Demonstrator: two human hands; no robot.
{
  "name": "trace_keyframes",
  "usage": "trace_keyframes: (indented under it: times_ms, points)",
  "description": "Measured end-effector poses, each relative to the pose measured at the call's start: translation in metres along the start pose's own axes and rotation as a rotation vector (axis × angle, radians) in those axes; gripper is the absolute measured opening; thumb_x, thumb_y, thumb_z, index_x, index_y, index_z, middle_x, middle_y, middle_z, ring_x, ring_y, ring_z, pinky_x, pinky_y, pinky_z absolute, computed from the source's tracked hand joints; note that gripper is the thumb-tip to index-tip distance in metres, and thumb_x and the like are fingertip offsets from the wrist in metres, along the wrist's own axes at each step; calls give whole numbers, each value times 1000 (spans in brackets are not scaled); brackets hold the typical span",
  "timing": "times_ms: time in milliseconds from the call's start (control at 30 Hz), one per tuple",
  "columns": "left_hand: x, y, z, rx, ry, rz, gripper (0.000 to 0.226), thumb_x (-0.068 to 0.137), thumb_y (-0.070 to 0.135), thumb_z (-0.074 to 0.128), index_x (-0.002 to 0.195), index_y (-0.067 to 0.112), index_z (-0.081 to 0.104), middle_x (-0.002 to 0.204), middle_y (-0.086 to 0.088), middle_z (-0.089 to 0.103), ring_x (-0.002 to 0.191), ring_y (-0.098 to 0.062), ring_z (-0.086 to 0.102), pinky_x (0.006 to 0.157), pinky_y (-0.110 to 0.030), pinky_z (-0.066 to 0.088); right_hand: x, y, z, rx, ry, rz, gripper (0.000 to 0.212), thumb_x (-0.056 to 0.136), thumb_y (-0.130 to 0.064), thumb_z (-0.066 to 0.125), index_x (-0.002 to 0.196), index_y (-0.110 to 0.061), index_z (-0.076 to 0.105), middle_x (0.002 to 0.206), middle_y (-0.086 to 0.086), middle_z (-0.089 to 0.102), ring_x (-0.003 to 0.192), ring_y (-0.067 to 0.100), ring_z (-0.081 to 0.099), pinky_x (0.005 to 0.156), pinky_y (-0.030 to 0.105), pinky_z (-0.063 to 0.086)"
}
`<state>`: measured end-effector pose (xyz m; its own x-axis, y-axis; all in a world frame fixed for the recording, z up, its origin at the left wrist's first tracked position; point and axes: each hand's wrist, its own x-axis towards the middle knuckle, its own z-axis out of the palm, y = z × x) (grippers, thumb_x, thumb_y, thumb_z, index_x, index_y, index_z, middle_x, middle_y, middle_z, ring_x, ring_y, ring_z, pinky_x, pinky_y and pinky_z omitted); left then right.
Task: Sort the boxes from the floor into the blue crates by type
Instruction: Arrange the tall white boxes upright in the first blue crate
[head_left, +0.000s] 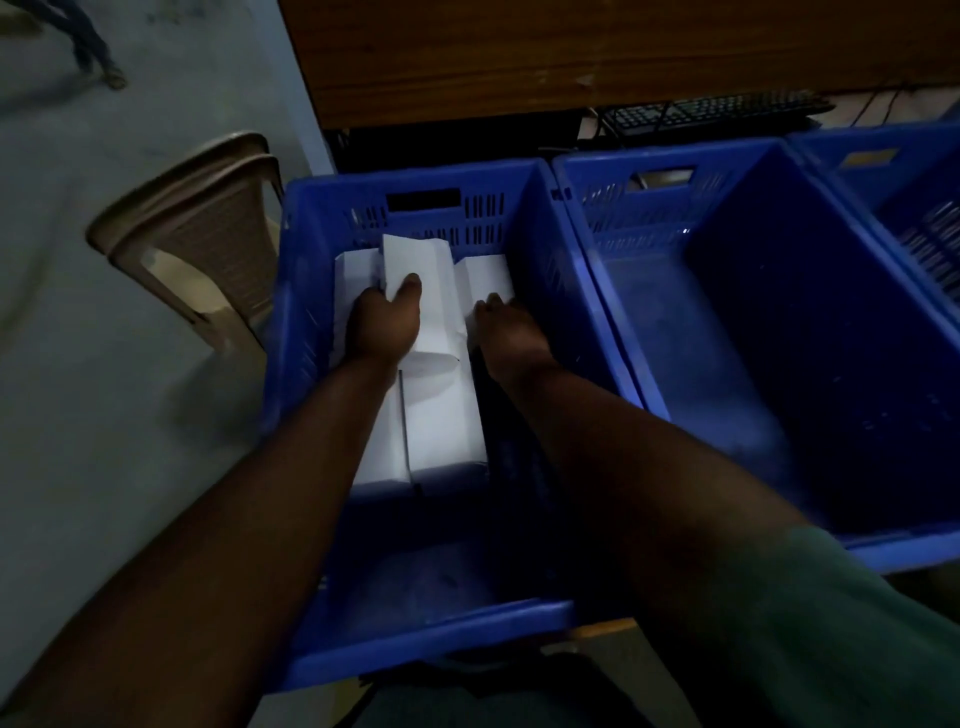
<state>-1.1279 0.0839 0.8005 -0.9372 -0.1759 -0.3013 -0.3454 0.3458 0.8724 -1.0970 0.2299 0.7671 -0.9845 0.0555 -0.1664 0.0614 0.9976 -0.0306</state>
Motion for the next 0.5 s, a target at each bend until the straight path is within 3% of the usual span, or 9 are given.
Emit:
trace_keyframes:
  times_ms: [100,233,300,367,433,500]
  points:
    - [-6,2,2,33,-4,4,59,94,54,56,130,8,62,120,-9,68,107,-30,63,93,-34,49,-3,-1,-2,-35,26,20,46,103,-7,44,149,-1,37,157,20,36,144,36,36,118,45,31]
    - [-16,6,3,36,-7,-10,58,97,52,54,132,7,60,125,-11,66,112,-32,61,91,-31,45,-13,-2,1,38,-7,50,54,106,-12,40,156,0,23,163,24,21,153,38,18,125,45,13]
    - [-22,11,2,28,-4,1,57,98,50,52,135,7,57,127,-10,63,114,-32,60,94,-32,44,-15,-5,-1,257,10,159,61,105,-20,42,158,-1,18,163,27,20,152,41,18,125,44,12]
    - [-27,18,0,-20,-5,19,54,99,48,51,137,10,55,127,-10,63,113,-31,61,100,-38,48,-20,-7,-17,522,166,214,53,102,-22,50,149,-3,38,150,23,44,139,40,42,116,41,31]
    - [-34,27,-2,-62,-41,27,50,98,47,49,136,15,56,121,-9,66,106,-29,64,98,-43,52,-31,-7,-38,908,307,314,40,100,-21,52,139,-12,54,130,10,62,117,30,59,97,32,45]
    - [-43,32,-2,-143,-143,-1,43,97,48,49,131,22,58,115,-7,68,99,-28,66,92,-47,56,-45,-8,-58,1320,231,357,38,99,-34,52,134,-19,59,123,2,66,106,21,62,91,32,50]
